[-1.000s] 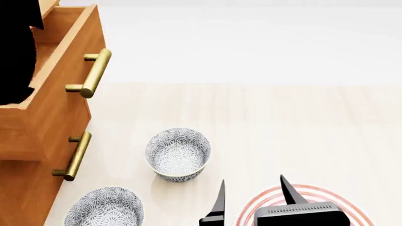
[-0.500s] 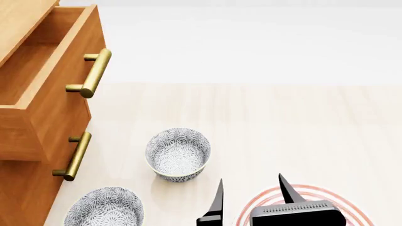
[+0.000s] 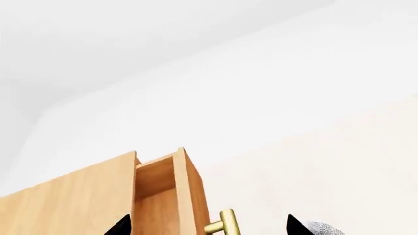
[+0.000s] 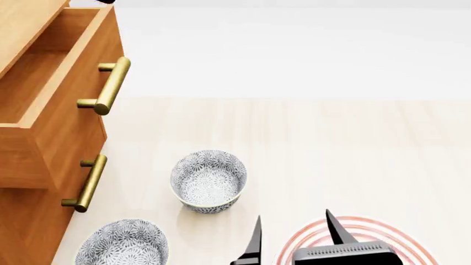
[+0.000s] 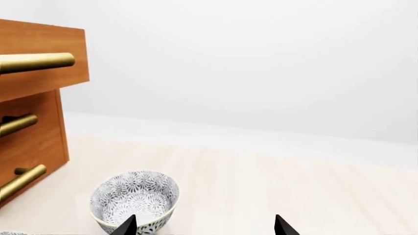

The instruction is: Open the top drawer of the cabinet.

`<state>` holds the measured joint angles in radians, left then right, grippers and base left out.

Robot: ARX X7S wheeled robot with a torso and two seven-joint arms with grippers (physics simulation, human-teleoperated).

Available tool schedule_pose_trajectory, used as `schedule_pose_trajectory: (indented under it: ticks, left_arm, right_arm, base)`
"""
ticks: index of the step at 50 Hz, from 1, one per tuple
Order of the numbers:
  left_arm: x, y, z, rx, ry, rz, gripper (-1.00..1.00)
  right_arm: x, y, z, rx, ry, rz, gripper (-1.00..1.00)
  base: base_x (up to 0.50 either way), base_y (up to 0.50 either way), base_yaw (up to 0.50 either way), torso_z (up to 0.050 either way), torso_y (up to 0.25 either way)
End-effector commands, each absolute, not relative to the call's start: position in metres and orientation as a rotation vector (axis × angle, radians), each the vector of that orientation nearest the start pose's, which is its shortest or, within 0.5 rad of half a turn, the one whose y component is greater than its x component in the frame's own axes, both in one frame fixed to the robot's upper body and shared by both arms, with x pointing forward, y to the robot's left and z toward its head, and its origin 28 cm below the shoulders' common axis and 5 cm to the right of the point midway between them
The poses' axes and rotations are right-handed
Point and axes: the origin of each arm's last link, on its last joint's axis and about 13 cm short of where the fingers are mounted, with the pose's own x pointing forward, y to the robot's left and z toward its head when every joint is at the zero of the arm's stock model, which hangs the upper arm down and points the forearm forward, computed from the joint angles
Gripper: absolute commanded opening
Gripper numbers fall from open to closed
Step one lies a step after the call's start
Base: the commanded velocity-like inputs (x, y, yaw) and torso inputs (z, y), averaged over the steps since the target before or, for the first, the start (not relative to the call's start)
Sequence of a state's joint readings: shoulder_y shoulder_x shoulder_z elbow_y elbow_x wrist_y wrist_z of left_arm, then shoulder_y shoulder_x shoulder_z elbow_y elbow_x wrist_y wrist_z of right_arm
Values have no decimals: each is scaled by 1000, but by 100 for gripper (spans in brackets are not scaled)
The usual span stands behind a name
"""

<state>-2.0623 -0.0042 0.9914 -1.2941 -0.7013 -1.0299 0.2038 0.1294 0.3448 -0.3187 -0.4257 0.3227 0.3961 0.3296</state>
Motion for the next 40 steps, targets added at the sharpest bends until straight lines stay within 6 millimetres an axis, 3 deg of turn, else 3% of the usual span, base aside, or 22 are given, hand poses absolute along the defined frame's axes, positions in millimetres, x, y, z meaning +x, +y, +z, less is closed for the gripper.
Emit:
schedule_pose_trajectory:
  ticks: [1, 24, 40]
  left_arm:
    - [388, 203, 398, 231, 442, -172, 100]
    - [397, 203, 359, -14, 520, -81, 100]
    - [400, 217, 349, 38, 530, -26, 100]
  right_arm:
    - [215, -93, 88, -61, -40, 95, 100]
    - [217, -93, 87, -62, -37, 102, 100]
    - [215, -94, 86, -58, -36, 101, 100]
  base:
    - [0, 0, 0, 0, 0]
    - [0, 0, 0, 0, 0]
    - [0, 0, 0, 0, 0]
